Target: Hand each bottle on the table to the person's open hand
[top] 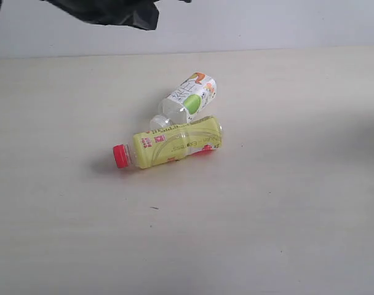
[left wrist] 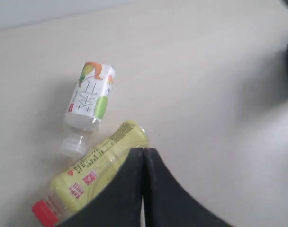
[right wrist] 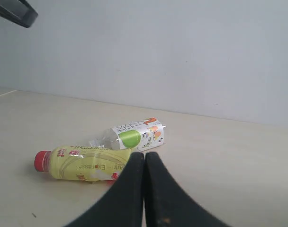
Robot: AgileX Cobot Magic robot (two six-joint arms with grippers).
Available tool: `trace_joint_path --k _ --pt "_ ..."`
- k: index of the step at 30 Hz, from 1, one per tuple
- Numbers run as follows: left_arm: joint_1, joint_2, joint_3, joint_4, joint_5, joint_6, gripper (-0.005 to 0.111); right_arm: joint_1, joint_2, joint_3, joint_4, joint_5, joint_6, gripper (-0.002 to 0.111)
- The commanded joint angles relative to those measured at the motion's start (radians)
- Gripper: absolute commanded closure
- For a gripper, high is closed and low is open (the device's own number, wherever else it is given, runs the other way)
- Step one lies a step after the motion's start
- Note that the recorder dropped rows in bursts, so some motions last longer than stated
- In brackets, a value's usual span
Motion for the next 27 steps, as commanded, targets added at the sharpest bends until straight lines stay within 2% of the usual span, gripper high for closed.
trace_joint_path --k 1,2,7,10,17,21,24,27 --pt "0.001 -0.273 0.331 0.006 -0.365 -0.007 0.107 -0.003 -0.007 0.003 -0.008 0.001 -0.001 0.108" --pt "0.001 -0.337 0.432 0.006 -0.462 -0.016 0.107 -0.003 -0.007 0.003 -0.008 0.001 -0.001 0.108" --pt "0.001 -0.52 0.708 0.006 -0.802 -0.016 0.107 -0.003 -0.007 0.003 -0.008 0.001 -0.001 0.108" --pt "0.001 -0.593 0.848 0.006 -0.936 -0.002 0.107 -0.003 -0.007 0.003 -0.008 0.001 -0.001 0.108" --pt "0.001 -0.677 1.09 0.006 -1.119 0.07 0.107 -0.003 -0.007 0.003 -0.008 0.001 -0.001 0.108" --pt "0.002 -0.679 1.241 0.003 -1.389 0.104 0.107 -0.003 -0.007 0.003 -0.008 0.001 -0.001 0.108" --pt "0.002 -0.679 1.283 -0.016 -1.479 0.137 0.107 -0.003 -0.007 0.003 -0.008 0.001 -0.001 0.108" --pt "0.002 -0.679 1.283 -0.021 -1.411 0.149 0.107 -0.003 -0.007 0.003 -0.008 0.001 -0.001 0.108"
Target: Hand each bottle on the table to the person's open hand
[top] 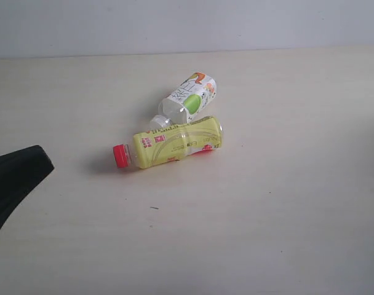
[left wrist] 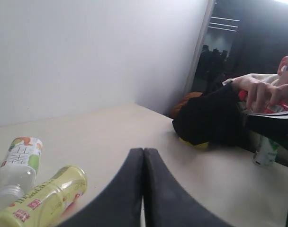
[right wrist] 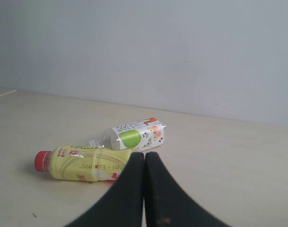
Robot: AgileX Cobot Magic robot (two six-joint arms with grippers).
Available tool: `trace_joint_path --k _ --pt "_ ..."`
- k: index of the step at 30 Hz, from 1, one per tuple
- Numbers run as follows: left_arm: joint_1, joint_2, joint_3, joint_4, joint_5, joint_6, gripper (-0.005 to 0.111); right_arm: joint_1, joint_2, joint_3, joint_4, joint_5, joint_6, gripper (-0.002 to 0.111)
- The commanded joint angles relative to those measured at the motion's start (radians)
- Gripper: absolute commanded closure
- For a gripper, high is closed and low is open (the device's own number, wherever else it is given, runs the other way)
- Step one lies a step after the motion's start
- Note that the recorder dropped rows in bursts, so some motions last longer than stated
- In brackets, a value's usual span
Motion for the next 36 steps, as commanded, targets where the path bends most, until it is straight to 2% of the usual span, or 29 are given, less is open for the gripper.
trace_joint_path --k 1,3,8,10,17,36 --pt "0.002 -0.007 0.011 -0.02 0.007 0.025 0.107 -0.003 -0.007 0.003 -0.008 0.001 -0.001 0.108" --pt "0.002 -0.007 0.011 -0.041 0.017 0.006 0.107 -0.003 -0.007 0.003 -0.008 0.001 -0.001 0.108" --pt "0.002 -0.007 0.011 -0.217 0.066 0.034 0.107 -0.003 -0.007 0.003 -0.008 0.001 -0.001 0.108" --pt "0.002 -0.007 0.011 -0.219 0.096 0.094 0.107 -0.003 -0.007 0.003 -0.008 0.001 -0.001 0.108" --pt "0.002 -0.007 0.011 -0.221 0.151 0.094 0.107 -0.003 -0.007 0.003 -0.008 0.001 -0.001 0.108" --pt "0.002 -0.007 0.011 -0.221 0.153 0.111 0.107 -0.003 -0.007 0.003 -0.008 0.001 -0.001 0.108"
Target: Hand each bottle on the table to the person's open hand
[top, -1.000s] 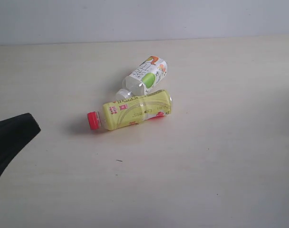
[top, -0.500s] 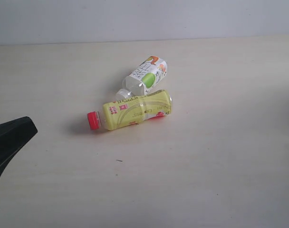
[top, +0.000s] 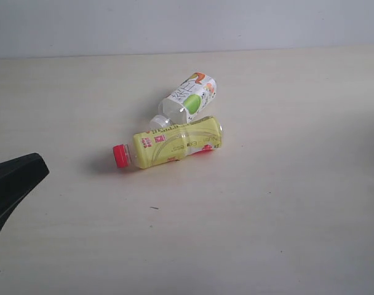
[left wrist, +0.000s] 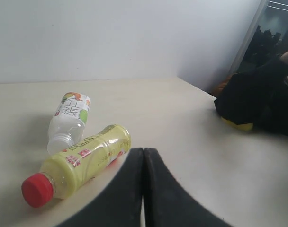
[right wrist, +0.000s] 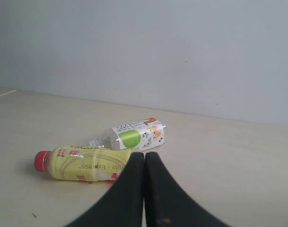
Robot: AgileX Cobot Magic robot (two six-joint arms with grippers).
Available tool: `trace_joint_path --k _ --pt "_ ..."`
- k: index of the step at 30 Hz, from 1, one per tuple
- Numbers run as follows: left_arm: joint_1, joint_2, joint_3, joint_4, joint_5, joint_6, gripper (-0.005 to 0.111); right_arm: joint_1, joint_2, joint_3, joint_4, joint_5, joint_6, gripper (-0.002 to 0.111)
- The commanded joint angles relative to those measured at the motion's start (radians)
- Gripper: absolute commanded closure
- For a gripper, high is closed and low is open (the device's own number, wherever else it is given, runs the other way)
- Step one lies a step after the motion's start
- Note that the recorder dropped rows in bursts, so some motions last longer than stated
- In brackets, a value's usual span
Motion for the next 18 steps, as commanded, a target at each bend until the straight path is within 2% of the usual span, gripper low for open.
trace_joint_path --k 1,8,11,15,18 --pt "-0.001 -0.007 0.001 -0.005 -0.002 0.007 0.107 -0.003 -0.007 0.003 -0.008 0.001 -0.001 0.108" --pt "-0.001 -0.007 0.001 -0.005 -0.002 0.007 0.107 -0.003 -0.007 0.003 -0.008 0.001 -0.001 0.108" --pt "0.008 -0.007 0.001 -0.005 0.01 0.076 0.107 -0.003 -0.007 0.003 -0.008 0.001 -0.001 0.108" --pt "0.06 -0.032 0.001 -0.005 0.108 0.118 0.107 -0.003 -0.007 0.003 -0.008 0.001 -0.001 0.108" --pt "0.135 -0.105 0.001 -0.005 0.201 0.118 0.107 -0.003 -0.007 0.003 -0.008 0.001 -0.001 0.108"
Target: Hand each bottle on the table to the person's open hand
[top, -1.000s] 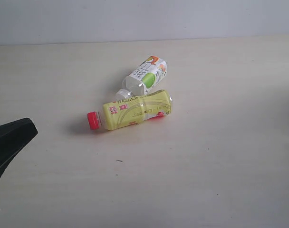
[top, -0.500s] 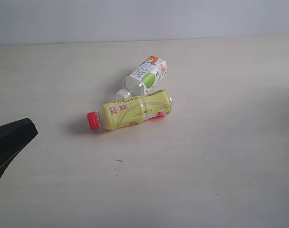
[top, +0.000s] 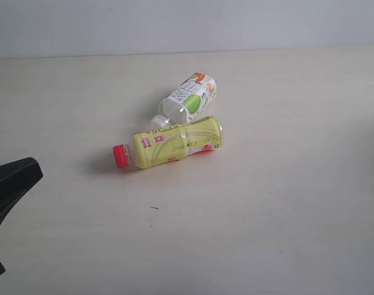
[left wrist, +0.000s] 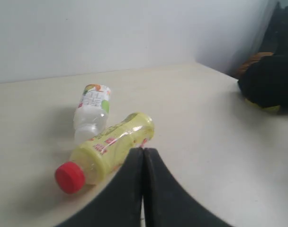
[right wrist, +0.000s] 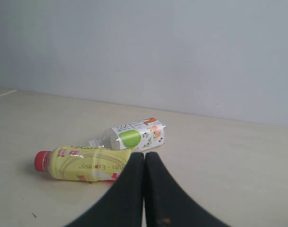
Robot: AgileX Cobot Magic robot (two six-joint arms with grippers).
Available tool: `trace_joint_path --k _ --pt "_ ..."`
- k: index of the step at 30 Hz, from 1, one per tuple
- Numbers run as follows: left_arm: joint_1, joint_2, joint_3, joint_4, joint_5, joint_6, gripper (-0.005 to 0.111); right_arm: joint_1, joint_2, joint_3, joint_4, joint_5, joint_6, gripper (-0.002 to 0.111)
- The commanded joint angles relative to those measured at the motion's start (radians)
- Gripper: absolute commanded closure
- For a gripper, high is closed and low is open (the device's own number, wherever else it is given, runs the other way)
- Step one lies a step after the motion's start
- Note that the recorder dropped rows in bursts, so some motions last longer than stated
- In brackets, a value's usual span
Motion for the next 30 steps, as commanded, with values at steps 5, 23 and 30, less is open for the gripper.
trace_joint_path --k 5,23,30 --pt "0.206 -0.249 0.001 -0.005 0.255 0.016 0.107 -0.003 -0.007 0.003 -0.008 0.001 -0.001 0.108" --pt "0.274 -0.453 0.001 -0.005 0.305 0.007 0.107 -0.003 -0.007 0.003 -0.008 0.001 -0.001 0.108" --pt "0.274 -0.453 0.001 -0.005 0.305 0.009 0.107 -0.003 -0.007 0.003 -0.008 0.001 -0.001 0.108"
